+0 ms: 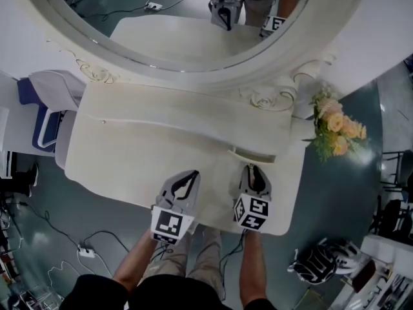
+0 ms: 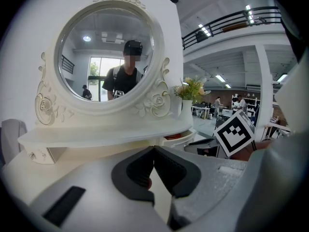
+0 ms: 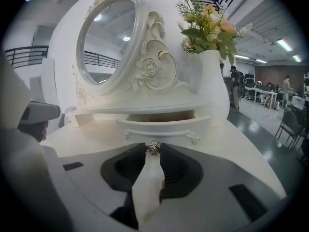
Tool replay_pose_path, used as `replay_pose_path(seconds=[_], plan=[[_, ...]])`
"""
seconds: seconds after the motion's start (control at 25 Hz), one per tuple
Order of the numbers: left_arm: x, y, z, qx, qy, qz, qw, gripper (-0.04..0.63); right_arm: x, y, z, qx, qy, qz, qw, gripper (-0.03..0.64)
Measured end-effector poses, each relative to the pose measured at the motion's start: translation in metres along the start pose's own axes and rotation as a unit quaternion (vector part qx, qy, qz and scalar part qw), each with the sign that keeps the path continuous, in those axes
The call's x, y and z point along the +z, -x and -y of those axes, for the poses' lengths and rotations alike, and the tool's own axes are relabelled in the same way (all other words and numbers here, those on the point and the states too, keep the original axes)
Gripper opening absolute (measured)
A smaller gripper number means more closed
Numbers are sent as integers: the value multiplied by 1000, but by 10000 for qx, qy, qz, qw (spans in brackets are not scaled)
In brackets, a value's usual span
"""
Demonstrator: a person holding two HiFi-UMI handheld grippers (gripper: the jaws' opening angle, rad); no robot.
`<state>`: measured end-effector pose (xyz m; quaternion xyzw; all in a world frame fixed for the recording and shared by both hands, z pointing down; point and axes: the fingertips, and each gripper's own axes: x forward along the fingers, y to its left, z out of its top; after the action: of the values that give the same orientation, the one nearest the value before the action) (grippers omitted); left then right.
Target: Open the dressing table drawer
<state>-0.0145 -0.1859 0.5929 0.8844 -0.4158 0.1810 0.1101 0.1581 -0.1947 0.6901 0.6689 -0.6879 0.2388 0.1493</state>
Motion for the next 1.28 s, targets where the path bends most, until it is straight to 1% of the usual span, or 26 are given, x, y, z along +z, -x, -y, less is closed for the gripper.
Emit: replay_pose_path(seconds=[0.88, 0.96, 1.0, 1.04, 1.16, 1.28], plan=[[-5, 16, 5, -55, -88, 53, 9999, 3, -7, 13, -2, -149, -157, 35, 9998, 83], [-6, 18, 6, -63, -94, 55, 9999, 3, -8, 17, -1, -210, -137, 75, 9997, 70], [-6, 18, 6, -65, -98, 57, 9999, 3, -8, 20, -1, -255, -126, 103, 9995, 50], [-6, 19, 6, -63, -101, 59, 9999, 3, -9, 23, -1, -296, -107, 132, 9994, -6], [-5, 22, 4, -56, -102, 80, 9999, 3, -12, 30, -6, -331, 41, 204, 9992, -5], [-4, 24, 5, -68, -129, 103, 9998, 3, -12, 33, -12, -313, 57, 253, 9992, -5]])
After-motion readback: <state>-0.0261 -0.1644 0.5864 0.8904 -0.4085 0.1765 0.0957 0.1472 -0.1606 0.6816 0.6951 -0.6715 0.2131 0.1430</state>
